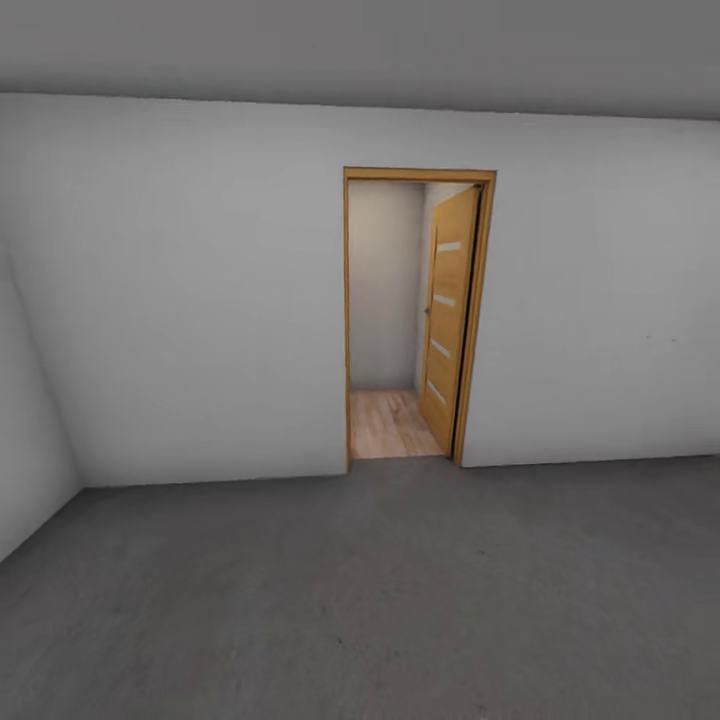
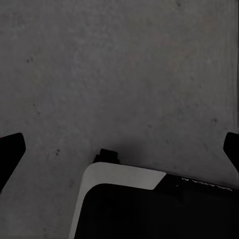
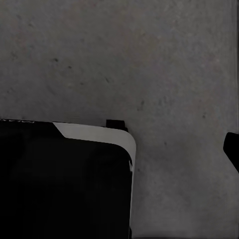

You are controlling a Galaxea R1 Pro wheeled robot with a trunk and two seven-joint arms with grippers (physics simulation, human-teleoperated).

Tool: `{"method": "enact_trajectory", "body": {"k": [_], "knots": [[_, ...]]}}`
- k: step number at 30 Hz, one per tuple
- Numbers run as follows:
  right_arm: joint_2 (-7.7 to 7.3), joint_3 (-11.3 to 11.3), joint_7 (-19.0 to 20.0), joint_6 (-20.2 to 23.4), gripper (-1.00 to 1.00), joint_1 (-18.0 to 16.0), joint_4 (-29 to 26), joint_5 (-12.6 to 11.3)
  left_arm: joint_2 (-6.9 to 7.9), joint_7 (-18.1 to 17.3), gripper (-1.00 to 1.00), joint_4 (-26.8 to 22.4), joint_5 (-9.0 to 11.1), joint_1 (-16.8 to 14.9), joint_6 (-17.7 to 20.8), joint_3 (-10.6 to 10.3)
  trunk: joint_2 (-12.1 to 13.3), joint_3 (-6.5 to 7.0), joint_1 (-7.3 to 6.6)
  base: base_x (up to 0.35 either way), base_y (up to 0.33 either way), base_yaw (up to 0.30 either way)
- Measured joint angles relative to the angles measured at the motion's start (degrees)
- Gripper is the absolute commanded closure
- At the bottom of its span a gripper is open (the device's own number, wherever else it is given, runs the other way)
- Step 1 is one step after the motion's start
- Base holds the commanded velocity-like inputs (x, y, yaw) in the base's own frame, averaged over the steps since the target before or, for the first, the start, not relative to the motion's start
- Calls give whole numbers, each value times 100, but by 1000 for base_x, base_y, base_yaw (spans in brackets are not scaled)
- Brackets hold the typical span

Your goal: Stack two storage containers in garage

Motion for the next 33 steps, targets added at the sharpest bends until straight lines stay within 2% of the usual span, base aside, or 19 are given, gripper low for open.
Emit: {"method": "enact_trajectory", "body": {"k": [14, 33], "knots": [[-1, 0, 0, 8, -100, 0, 0, 7, 0, 0, -100, 0, 1, 0, 0, 0, 0, 0, 0, 0, 0, -265], [-5, 9, 0, 10, -100, -1, 0, 43, -15, -6, -100, -7, -21, 1, 0, 6, 0, 0, 0, 0, 0, -14]]}}
